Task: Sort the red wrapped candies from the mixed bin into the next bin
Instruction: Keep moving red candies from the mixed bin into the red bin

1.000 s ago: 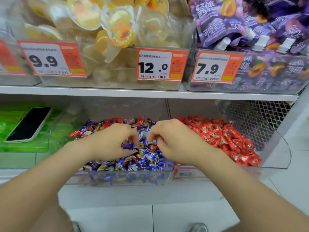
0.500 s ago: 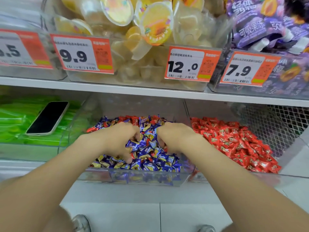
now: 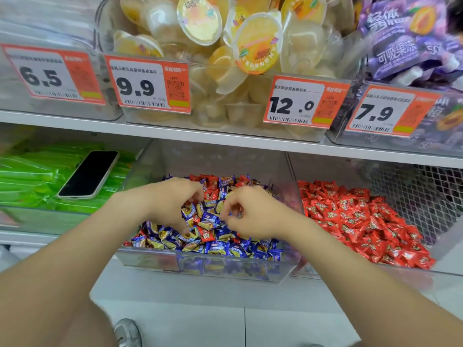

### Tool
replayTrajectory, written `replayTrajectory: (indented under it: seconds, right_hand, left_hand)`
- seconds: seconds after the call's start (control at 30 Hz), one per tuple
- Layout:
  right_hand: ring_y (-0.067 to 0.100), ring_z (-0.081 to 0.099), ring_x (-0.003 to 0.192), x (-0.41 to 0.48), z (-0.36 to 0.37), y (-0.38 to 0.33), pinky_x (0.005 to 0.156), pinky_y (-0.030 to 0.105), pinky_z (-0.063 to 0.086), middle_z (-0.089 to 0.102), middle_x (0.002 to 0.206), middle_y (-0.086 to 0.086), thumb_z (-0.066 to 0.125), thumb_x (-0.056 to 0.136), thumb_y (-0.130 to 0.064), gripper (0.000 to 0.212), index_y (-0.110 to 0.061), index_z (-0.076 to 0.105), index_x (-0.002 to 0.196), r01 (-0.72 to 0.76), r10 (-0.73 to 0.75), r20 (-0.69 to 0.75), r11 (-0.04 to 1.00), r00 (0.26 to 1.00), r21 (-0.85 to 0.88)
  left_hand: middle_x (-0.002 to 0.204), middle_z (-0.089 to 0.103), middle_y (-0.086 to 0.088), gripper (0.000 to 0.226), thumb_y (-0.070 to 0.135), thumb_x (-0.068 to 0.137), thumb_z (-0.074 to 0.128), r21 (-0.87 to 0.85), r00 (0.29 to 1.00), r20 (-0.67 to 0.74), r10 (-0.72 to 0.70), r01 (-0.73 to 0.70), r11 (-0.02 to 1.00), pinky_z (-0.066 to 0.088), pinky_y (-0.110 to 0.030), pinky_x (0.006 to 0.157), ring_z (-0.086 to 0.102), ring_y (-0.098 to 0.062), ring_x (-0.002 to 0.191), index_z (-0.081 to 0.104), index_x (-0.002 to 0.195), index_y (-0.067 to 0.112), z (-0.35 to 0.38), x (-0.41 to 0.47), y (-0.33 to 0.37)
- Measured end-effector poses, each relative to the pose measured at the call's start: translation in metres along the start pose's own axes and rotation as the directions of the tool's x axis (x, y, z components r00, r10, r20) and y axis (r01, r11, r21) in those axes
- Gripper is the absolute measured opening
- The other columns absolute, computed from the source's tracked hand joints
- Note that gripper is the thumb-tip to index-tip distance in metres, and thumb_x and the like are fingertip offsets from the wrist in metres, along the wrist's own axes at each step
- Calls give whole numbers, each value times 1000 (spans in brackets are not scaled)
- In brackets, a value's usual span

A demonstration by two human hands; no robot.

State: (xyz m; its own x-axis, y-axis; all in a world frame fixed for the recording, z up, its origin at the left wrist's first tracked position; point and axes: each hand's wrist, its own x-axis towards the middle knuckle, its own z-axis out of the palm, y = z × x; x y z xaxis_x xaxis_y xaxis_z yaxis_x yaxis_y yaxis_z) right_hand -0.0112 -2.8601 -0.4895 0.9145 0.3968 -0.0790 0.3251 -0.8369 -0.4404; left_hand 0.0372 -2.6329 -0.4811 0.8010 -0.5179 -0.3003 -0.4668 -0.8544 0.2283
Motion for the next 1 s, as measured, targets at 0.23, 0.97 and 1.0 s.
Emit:
replayTrajectory:
  seconds: [0.23, 0.97, 1.0]
  right_hand:
    - [20, 64, 78, 17, 48, -20, 64, 38, 57, 66, 76, 2, 81, 68, -77, 61, -18, 70, 70, -179, 163, -108, 972, 981, -154]
    - [28, 45, 49, -9, -26, 2, 53, 33, 38, 54, 52, 5, 42, 108, -43, 58, -8, 46, 62, -237, 242, -213, 970, 947, 46]
    - [25, 56, 51, -10, -26, 6, 57, 33, 45, 64, 57, 4, 43, 110, -43, 58, -7, 54, 66, -208, 209, -188, 978, 960, 27]
  left_hand:
    - [98, 54, 11, 41, 41, 72, 87, 89, 972, -206, 116, -100, 991, 51, -36, 83, 52, -7, 90, 56, 96, 27, 11, 7, 3]
    - [69, 63, -3, 19, 24, 90, 64, -195, 924, -354, 143, -222, 955, 38, -24, 58, 55, -17, 64, 52, 79, 15, 13, -1, 13]
    - [70, 62, -3, 15, 22, 93, 62, -210, 929, -337, 151, -231, 950, 38, -25, 55, 52, -16, 60, 51, 84, 16, 14, -2, 15]
